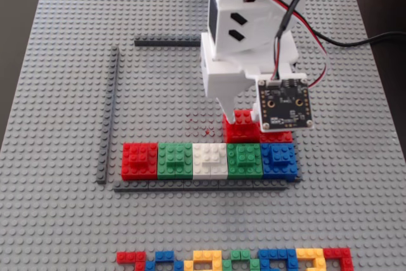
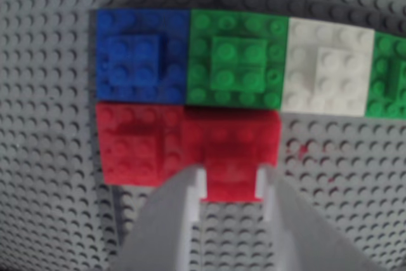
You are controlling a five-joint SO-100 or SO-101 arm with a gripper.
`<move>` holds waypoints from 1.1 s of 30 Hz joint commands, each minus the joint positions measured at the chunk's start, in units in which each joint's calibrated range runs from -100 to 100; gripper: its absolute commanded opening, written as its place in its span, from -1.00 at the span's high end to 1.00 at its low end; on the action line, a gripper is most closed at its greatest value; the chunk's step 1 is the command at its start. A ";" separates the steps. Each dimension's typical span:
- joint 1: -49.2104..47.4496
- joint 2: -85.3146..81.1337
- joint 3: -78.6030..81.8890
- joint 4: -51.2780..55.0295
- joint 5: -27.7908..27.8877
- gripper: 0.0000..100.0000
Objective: Grab the cube and place it into the grid
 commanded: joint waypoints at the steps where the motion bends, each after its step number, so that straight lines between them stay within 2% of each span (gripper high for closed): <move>1: -0.28 -1.03 -4.62 -0.27 -0.59 0.92; 9: -0.21 -0.78 -4.25 -0.61 -0.68 0.91; 24: 0.31 -1.64 -2.71 -1.35 -1.37 0.68; 33: 0.68 -2.15 -2.17 -1.49 -1.37 0.66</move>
